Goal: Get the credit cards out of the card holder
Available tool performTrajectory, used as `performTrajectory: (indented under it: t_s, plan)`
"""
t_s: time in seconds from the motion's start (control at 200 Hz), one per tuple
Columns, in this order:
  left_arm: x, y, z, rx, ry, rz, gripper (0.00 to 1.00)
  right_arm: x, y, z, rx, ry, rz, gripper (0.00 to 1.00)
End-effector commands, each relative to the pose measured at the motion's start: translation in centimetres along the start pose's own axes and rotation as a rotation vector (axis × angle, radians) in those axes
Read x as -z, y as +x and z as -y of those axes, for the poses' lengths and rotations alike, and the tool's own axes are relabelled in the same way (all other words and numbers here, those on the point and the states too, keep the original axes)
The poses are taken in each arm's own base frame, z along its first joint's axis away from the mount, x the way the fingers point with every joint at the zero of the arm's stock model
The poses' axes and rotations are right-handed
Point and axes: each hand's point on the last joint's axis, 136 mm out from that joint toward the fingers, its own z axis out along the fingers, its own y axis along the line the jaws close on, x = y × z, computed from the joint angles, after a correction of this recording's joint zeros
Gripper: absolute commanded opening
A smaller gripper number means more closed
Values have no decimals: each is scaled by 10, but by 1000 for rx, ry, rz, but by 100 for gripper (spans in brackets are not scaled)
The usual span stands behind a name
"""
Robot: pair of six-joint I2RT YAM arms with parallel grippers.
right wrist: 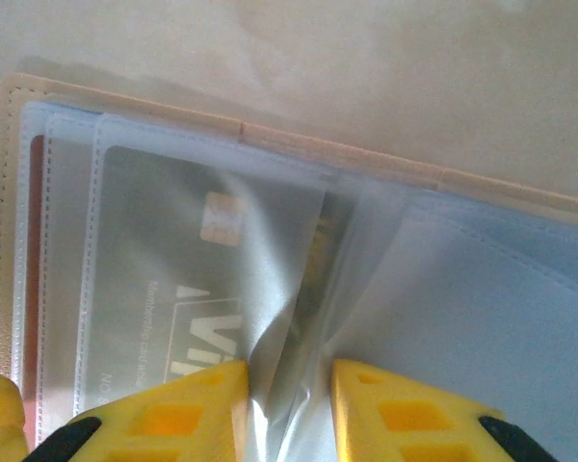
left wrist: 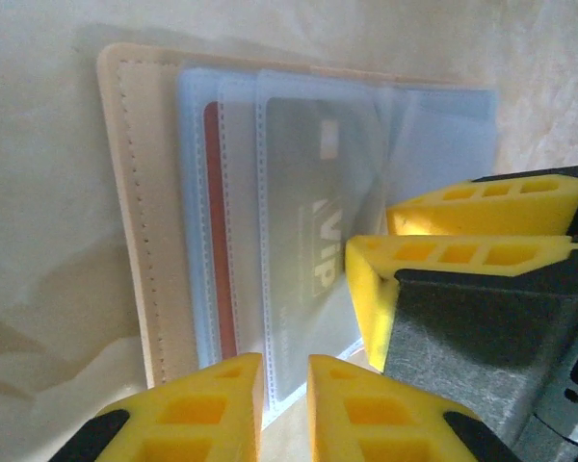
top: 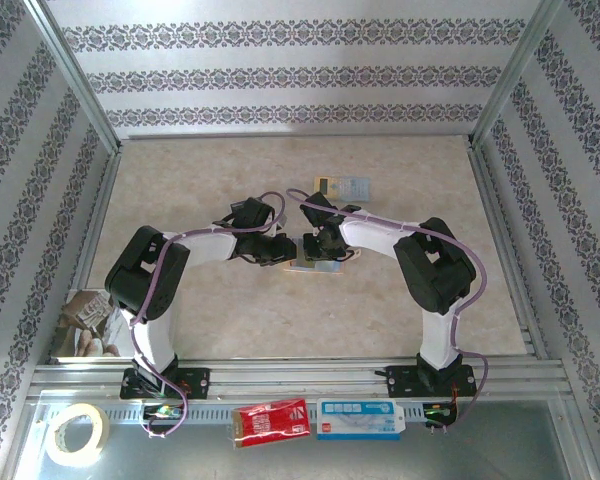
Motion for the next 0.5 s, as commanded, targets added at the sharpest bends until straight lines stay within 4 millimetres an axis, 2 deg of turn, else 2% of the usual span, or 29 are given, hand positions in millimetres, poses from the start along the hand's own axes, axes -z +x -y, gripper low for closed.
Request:
performTrajectory:
  t_s: [0.0, 0.095, 0.305, 0.495]
  plan:
    - [0, 4, 3, -15, -24, -19, 19, -14, 20, 24, -35, 67, -68, 30]
    - [-6, 6, 10, -9, 20, -36, 20, -14, 21, 24, -39, 62, -69, 30]
    - [-12, 7, 9, -12, 9, -43, 20, -14, 20, 23, -50, 49, -70, 30]
    - [-16, 10, -14, -6, -94, -50, 21, -13, 19, 21, -51, 41, -67, 30]
